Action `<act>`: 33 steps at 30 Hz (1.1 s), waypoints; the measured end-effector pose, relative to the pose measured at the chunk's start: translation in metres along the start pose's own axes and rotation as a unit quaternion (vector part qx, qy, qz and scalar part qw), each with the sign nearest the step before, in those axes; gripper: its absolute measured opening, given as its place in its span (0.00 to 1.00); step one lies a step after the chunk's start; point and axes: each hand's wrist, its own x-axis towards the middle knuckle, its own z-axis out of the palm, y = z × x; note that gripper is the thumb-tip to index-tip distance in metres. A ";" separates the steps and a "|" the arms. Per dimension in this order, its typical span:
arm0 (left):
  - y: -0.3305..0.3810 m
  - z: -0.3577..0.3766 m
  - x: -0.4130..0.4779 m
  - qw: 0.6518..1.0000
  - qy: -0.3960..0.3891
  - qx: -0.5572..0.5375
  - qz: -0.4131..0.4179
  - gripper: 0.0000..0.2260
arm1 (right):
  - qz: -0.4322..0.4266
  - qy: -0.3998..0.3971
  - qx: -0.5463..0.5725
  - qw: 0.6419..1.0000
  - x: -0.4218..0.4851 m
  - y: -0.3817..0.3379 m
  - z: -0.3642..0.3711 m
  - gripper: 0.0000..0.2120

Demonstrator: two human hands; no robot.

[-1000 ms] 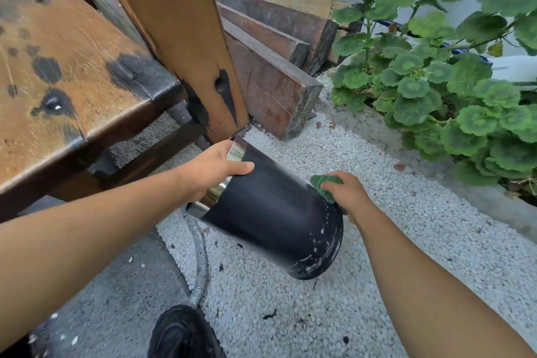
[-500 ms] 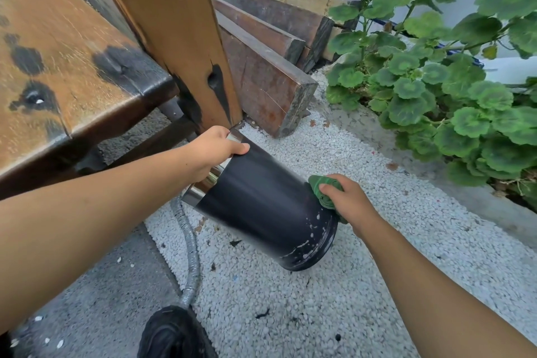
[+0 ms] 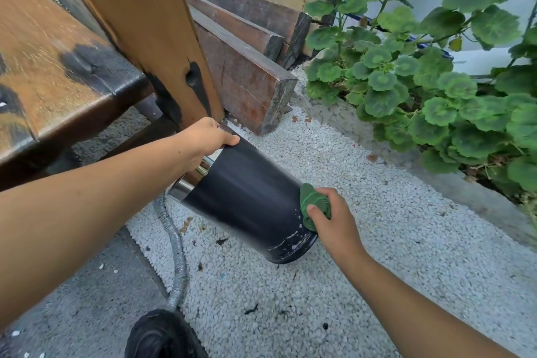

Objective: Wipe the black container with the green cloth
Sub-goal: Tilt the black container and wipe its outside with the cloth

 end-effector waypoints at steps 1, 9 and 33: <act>0.000 0.000 0.000 1.000 0.003 0.003 -0.001 0.23 | -0.003 0.009 -0.005 1.000 -0.006 0.001 0.004 0.11; -0.002 -0.002 0.002 1.000 0.009 0.007 -0.004 0.18 | -0.059 0.052 0.019 0.997 -0.060 0.012 0.033 0.20; -0.054 -0.003 -0.033 0.985 -0.084 -0.036 0.144 0.05 | 0.073 -0.024 0.040 0.996 0.081 -0.020 -0.014 0.11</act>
